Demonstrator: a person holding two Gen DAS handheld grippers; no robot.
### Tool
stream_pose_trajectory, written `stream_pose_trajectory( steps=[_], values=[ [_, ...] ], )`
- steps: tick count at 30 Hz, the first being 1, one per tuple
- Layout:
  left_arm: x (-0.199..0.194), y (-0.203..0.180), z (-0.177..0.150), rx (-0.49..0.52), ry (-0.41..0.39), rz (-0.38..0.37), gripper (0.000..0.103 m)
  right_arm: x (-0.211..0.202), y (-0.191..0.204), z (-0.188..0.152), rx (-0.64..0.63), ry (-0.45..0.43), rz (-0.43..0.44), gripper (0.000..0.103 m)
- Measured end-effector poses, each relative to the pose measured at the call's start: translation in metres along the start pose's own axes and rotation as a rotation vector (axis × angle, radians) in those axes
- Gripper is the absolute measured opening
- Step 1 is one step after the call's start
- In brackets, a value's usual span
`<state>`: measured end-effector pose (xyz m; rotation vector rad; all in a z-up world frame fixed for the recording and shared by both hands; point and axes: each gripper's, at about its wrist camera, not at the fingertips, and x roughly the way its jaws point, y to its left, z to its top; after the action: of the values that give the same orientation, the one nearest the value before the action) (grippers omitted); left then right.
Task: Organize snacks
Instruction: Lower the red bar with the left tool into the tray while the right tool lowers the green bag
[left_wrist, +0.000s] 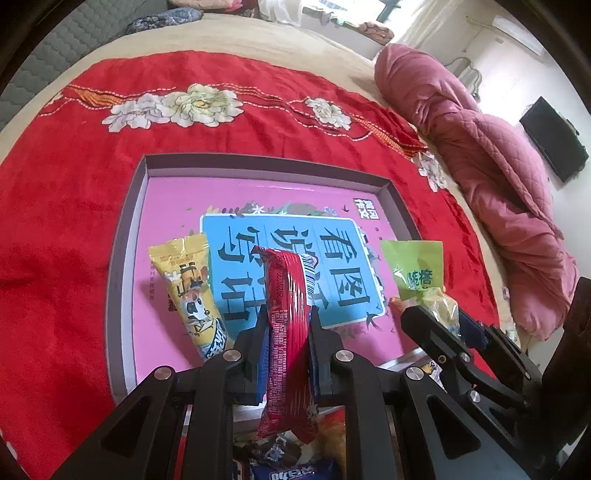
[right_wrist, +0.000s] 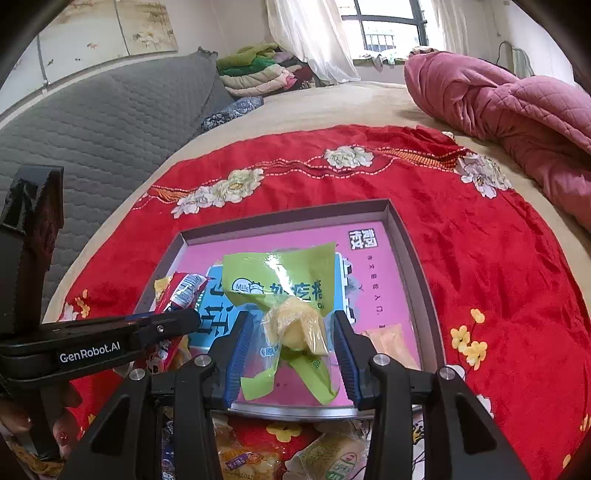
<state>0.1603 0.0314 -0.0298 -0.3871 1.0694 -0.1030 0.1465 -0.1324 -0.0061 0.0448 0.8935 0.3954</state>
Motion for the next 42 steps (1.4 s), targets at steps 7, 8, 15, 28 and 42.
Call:
stream_pose_trajectory(
  steps=[7, 8, 15, 28, 42],
  values=[
    [0.006, 0.001, -0.003, -0.012, 0.0, -0.011, 0.017, 0.009, -0.003, -0.004, 0.002, 0.025, -0.016, 0.044],
    [0.007, 0.001, -0.004, -0.01, 0.001, -0.011, 0.017, 0.01, -0.003, -0.004, 0.003, 0.028, -0.019, 0.044],
    [0.015, 0.001, -0.005, -0.007, 0.014, -0.023, 0.017, 0.017, -0.002, -0.007, 0.0, 0.047, -0.027, 0.044],
    [0.025, 0.001, -0.004, 0.004, 0.005, -0.026, 0.017, 0.034, -0.002, -0.016, -0.004, 0.114, -0.041, 0.044],
    [0.028, -0.003, -0.003, 0.024, 0.002, -0.021, 0.018, 0.039, -0.006, -0.018, 0.014, 0.128, -0.045, 0.046]
  ],
)
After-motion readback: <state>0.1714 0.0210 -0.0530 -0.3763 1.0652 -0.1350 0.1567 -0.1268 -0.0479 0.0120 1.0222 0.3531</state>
